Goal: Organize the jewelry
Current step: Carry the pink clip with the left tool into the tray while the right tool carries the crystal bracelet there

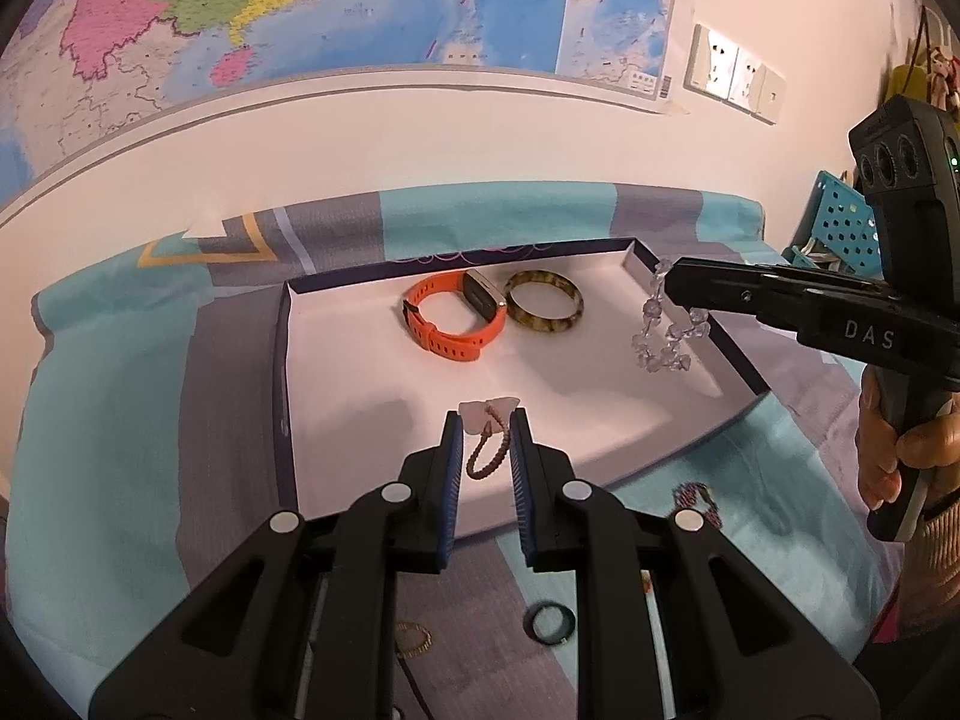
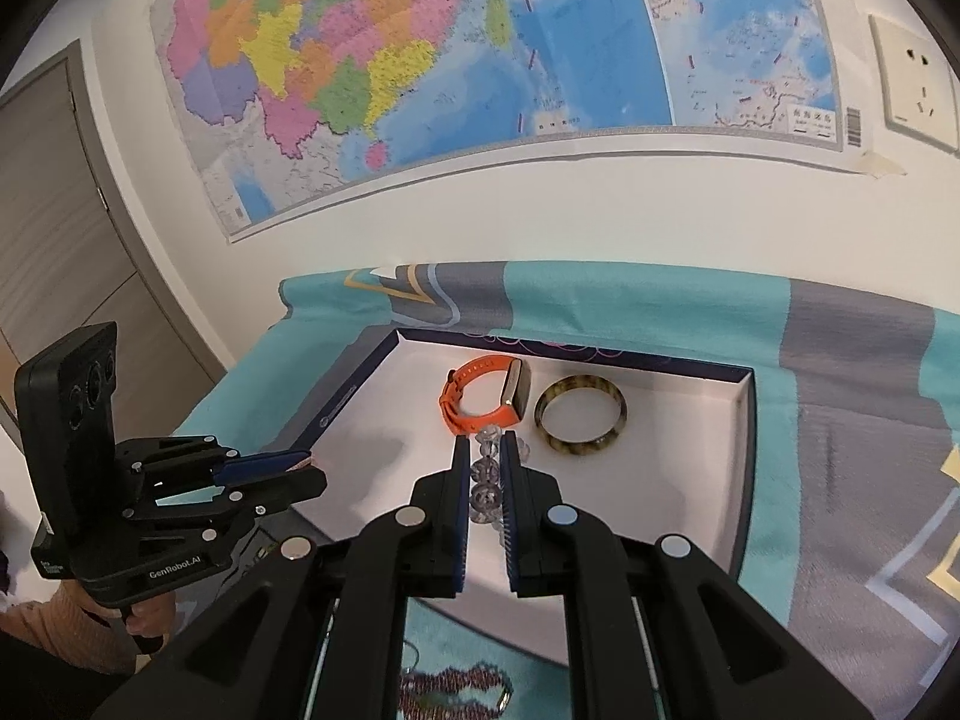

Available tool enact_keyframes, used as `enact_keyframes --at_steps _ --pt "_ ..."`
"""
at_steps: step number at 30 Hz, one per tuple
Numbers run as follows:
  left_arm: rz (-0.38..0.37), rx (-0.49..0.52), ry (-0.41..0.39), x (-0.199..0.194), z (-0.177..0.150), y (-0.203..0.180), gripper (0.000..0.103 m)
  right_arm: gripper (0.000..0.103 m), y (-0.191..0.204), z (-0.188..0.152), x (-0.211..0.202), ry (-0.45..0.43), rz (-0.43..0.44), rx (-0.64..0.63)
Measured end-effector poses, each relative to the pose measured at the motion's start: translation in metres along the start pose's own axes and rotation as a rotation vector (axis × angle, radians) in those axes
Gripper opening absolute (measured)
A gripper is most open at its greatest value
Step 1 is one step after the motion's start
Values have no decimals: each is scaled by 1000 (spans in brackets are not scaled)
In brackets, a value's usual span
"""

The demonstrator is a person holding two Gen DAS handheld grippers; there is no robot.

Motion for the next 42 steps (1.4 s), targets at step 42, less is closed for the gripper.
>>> enact_keyframes --at_steps 42 --pt "-10 -63 154 106 18 3 18 11 -29 7 81 111 28 112"
Point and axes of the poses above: each gripper's, at about its wrist camera, not at the fingertips, and x roughly the way its jaws point, y to its left, z to its top, the point moved 9 cm from there along x, roughly the way its jaws point, and after that the axes turned 1 degree about -z, right-handed, at the moved point
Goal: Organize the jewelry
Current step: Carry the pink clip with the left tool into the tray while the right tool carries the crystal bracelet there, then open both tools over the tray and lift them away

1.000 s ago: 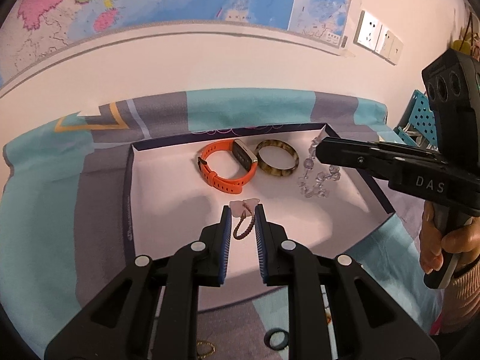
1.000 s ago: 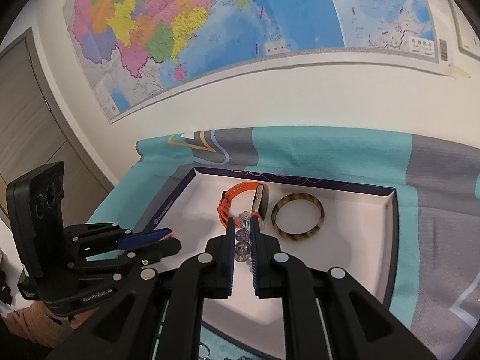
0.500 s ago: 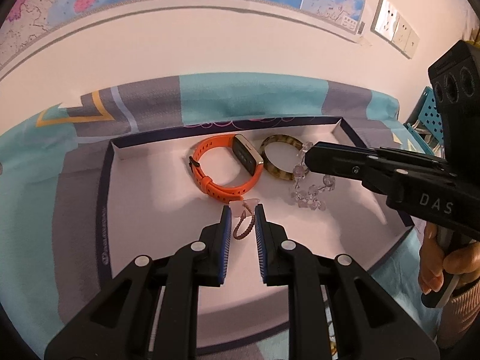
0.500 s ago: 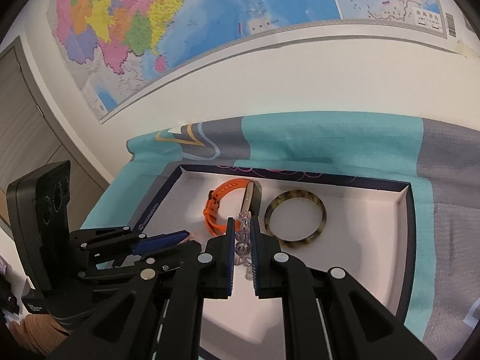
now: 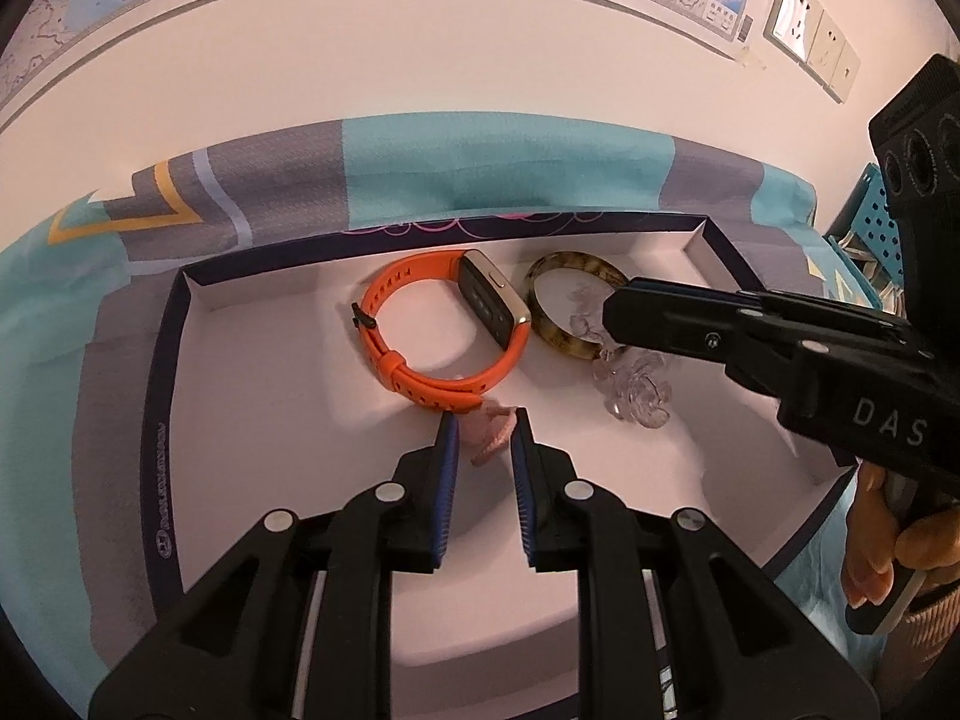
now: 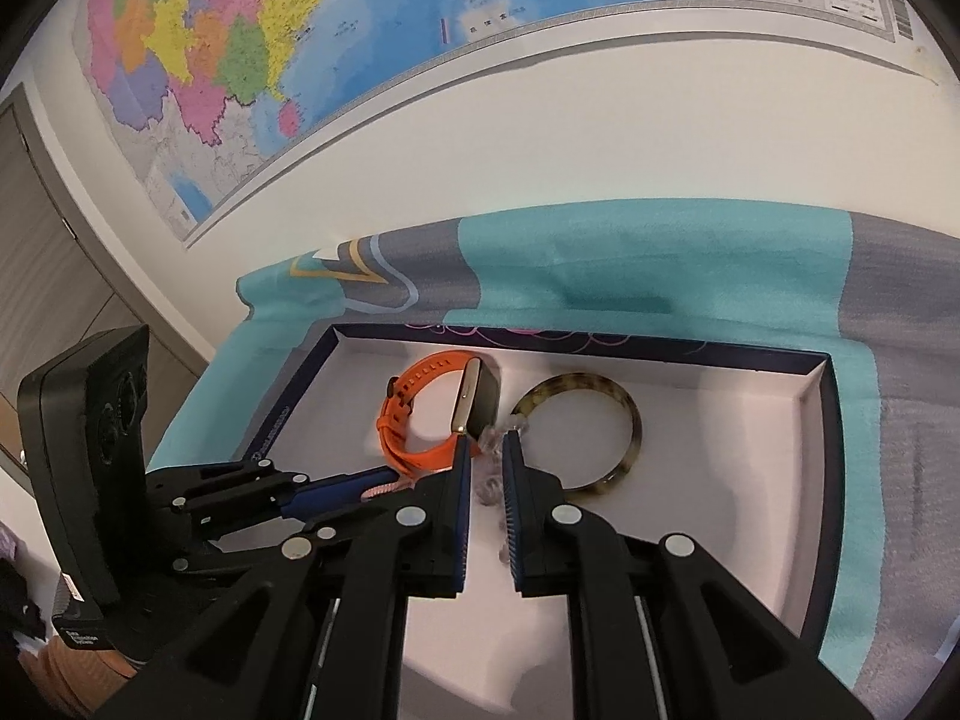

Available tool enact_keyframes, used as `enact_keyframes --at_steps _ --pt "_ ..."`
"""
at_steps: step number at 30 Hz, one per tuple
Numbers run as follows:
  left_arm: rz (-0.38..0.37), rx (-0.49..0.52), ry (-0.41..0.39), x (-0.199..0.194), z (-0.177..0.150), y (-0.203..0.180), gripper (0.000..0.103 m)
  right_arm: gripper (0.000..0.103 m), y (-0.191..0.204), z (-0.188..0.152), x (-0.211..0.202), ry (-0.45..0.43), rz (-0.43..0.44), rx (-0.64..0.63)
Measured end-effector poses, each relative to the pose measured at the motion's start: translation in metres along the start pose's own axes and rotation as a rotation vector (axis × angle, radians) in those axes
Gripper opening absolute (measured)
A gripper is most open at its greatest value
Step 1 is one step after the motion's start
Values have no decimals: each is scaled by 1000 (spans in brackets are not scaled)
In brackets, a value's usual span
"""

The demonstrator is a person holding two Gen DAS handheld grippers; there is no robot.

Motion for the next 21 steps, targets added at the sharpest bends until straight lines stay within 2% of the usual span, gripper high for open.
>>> enact_keyframes --at_steps 7,10,15,17,19,21 --pt "-4 -11 -31 -9 2 1 22 13 2 1 -9 -20 14 4" --pt "15 1 -69 -24 2 3 29 16 3 0 -16 -33 19 6" --pt "25 0 -144 -59 -3 11 34 19 2 -8 -27 -34 19 10" --pt "28 -1 -174 -76 -7 17 43 22 5 -13 -35 -42 28 7" --pt "31 4 -212 -96 -13 24 46 30 7 -17 -44 -48 33 -4" --pt "55 9 -240 -114 -22 34 47 31 12 -23 -56 -57 35 -28"
Point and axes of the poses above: each gripper's, at about its wrist camera, not at the fingertips, and x roughly the way its jaws point, y to its left, z to its top, the point moved 9 cm from there along x, roughly the way its jaws point, and after that the axes turned 1 degree about -z, right-handed, at the moved point
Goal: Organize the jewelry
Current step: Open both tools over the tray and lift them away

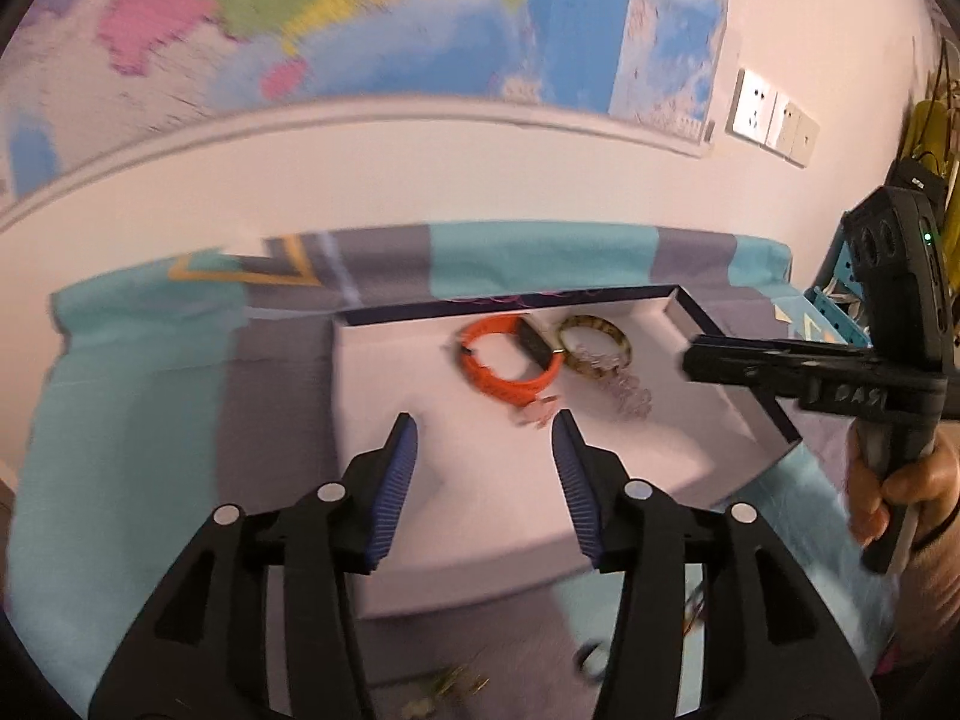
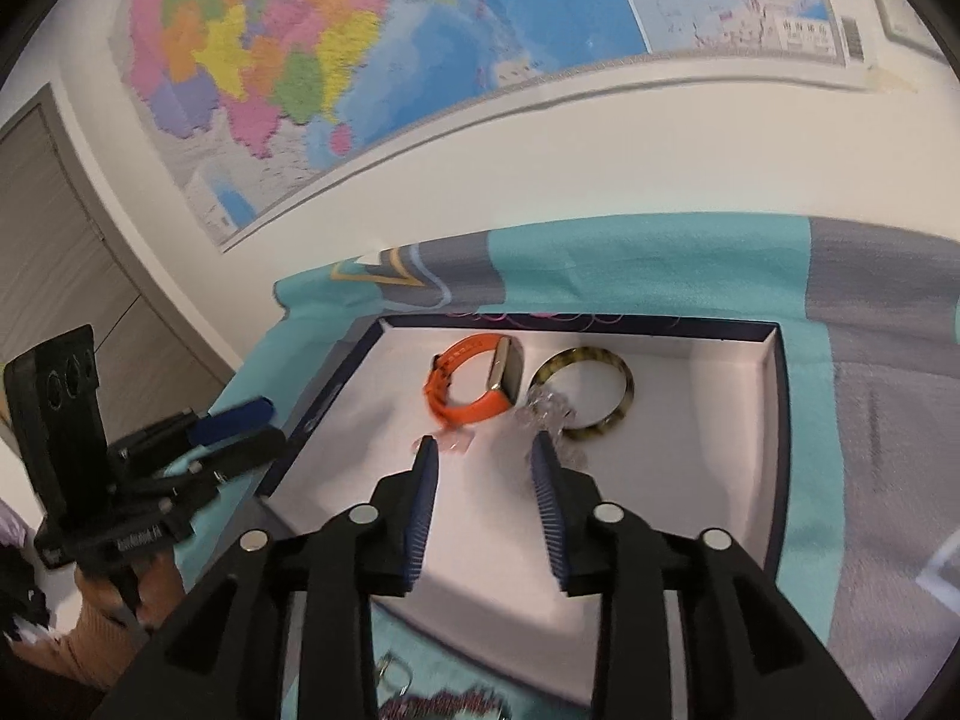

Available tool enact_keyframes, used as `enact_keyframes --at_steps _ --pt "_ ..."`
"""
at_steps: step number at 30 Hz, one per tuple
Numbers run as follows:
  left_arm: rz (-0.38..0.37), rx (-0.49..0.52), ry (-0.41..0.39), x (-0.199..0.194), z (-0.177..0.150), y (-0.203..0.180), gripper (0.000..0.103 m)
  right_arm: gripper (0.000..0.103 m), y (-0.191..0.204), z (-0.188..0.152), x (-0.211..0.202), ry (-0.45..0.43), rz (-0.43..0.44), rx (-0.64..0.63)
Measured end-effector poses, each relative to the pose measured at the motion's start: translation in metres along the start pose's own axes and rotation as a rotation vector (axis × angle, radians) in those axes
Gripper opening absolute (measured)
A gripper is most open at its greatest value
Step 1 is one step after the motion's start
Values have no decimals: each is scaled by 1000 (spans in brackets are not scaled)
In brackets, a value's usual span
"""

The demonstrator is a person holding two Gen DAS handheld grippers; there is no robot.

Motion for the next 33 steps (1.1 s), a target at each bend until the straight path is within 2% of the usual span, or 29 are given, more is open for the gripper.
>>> enact_keyframes --at_steps 6,10,20,26,33 --pt "52 -22 -14 -39 -24 34 48 36 18 -13 -33 -37 18 -43" --pt "63 -29 17 -44 -47 42 49 37 29 -24 -46 -41 15 -77" --pt "52 -15 85 -41 -91 31 49 39 36 -81 -47 38 -38 -123" --pt "30 -8 100 -40 -101 21 51 39 24 -112 -41 91 -82 -93" --pt "24 9 117 -36 -108 10 51 41 21 -128 -34 124 -93 -74"
Point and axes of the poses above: each gripper's, at about its wrist camera, not at the fingertips, and x roughly the way its jaws point, y to its left, z to its top, the point moved 9 cm from there along x, roughly the way its jaws point, and after that the axes turned 1 degree about -z, right-handed, at the moved point
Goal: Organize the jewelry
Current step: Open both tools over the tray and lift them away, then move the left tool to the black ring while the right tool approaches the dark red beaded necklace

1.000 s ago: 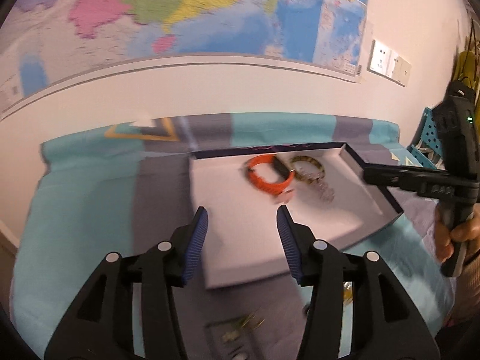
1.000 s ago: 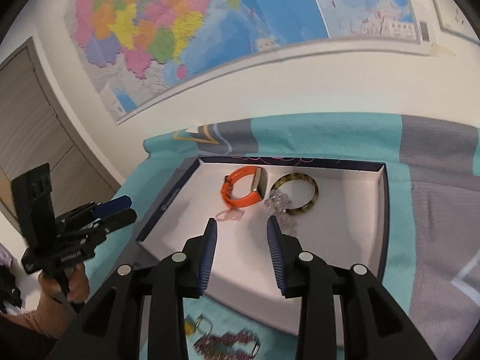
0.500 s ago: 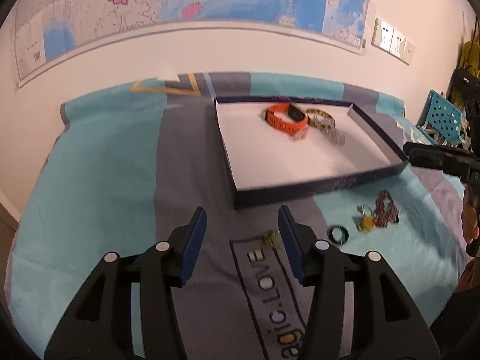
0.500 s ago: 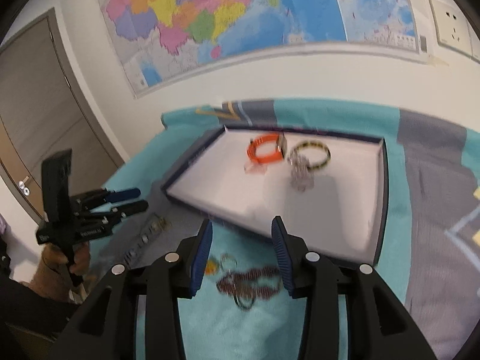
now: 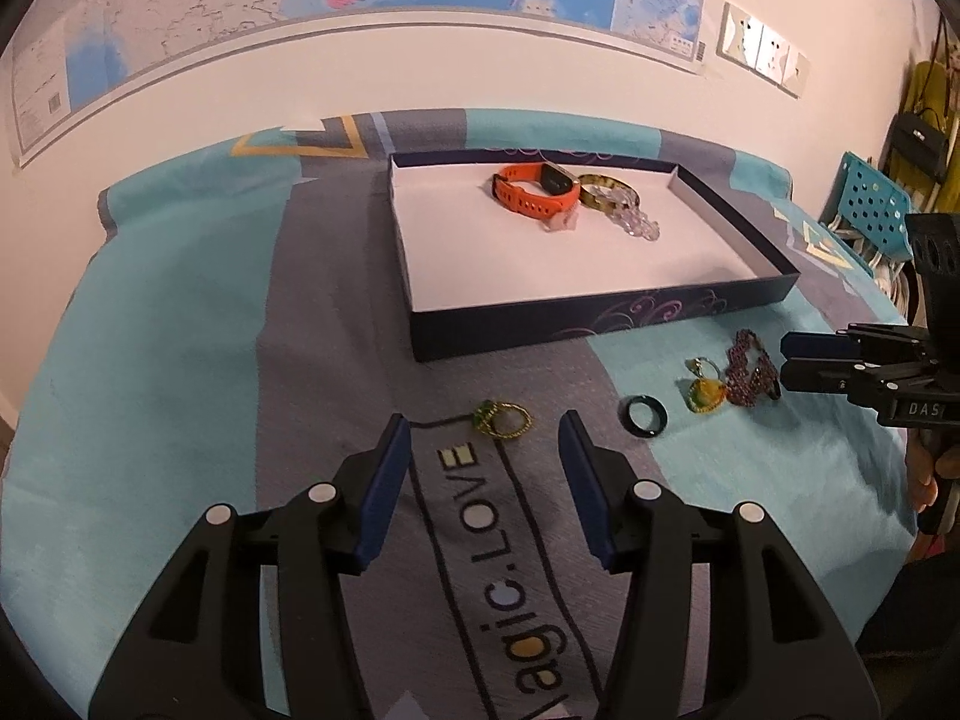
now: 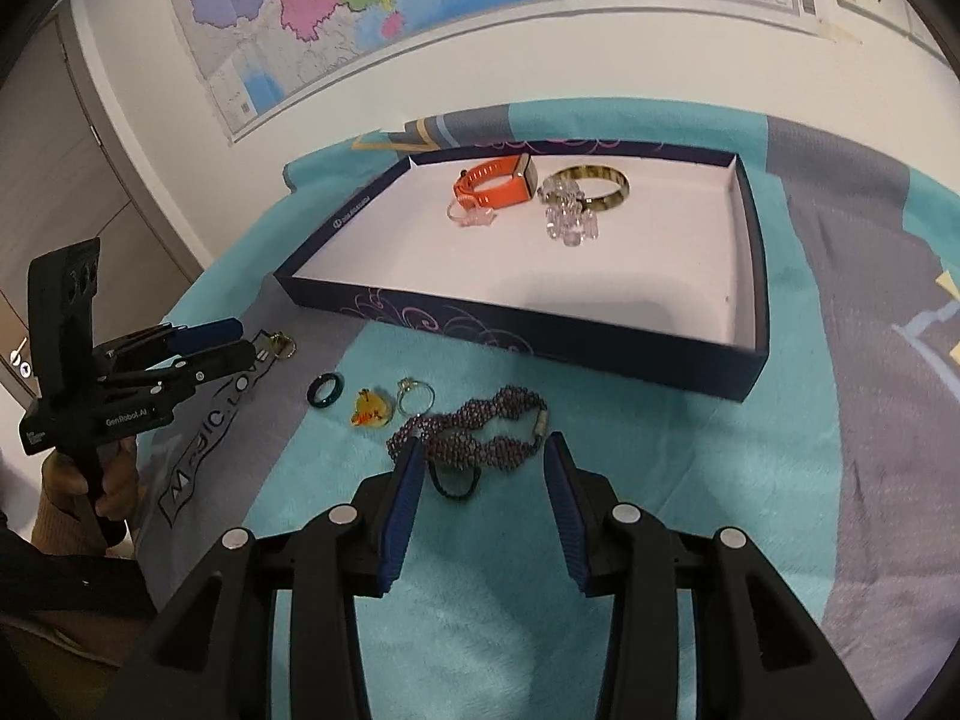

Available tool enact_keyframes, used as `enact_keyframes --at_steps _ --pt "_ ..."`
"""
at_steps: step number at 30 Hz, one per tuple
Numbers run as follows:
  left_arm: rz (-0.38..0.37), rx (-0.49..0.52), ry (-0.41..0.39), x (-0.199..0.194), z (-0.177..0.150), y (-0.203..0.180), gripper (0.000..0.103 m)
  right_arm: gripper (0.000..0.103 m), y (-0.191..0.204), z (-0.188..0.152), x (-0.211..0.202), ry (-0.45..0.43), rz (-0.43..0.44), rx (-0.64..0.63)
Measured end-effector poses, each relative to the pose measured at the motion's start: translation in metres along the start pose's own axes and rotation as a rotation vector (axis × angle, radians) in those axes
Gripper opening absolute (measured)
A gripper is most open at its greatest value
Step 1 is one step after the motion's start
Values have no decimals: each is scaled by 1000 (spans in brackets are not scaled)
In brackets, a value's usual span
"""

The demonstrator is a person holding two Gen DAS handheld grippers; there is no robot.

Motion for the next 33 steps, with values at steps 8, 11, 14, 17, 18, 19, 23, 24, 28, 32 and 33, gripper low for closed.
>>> enact_keyframes --at_steps 8,11,14,17,18,19,23,24,28,32,33 --pt "-10 9 12 2 -3 -7 53 41 -6 1 5 -3 1 39" --pt "-12 9 17 4 -4 -8 53 41 -7 3 6 -6 7 51" --pt "-12 11 18 5 -4 -8 53 41 -10 8 7 -15 3 62" --pt "-12 10 22 6 -5 -9 53 41 -12 11 9 -15 -7 67" --pt "-12 11 23 6 -5 -9 53 41 -12 12 10 -15 -11 65" --pt "-11 10 25 6 -5 -10 53 41 -13 12 10 -15 -15 65" --pt "-31 12 19 4 -4 -15 53 40 -17 12 11 -16 -26 65" --pt "-47 21 16 3 -3 -20 53 39 -18 12 11 -15 -28 66" --pt "-91 80 23 6 -3 -46 53 39 -19 15 8 -25 -22 66" --pt "-107 134 51 16 -5 -67 52 39 -18 15 9 -20 -29 47" --pt "-106 140 59 19 -6 -70 51 39 -18 14 11 -16 -35 41"
Point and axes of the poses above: each gripper's, at about its wrist camera, not at the fingertips, and x roughly the way its jaws point, y to its left, z to its top, the point moved 9 cm from there along x, roughly the way its jaws point, and after that the axes turned 1 degree about -z, right-handed, at the moved point
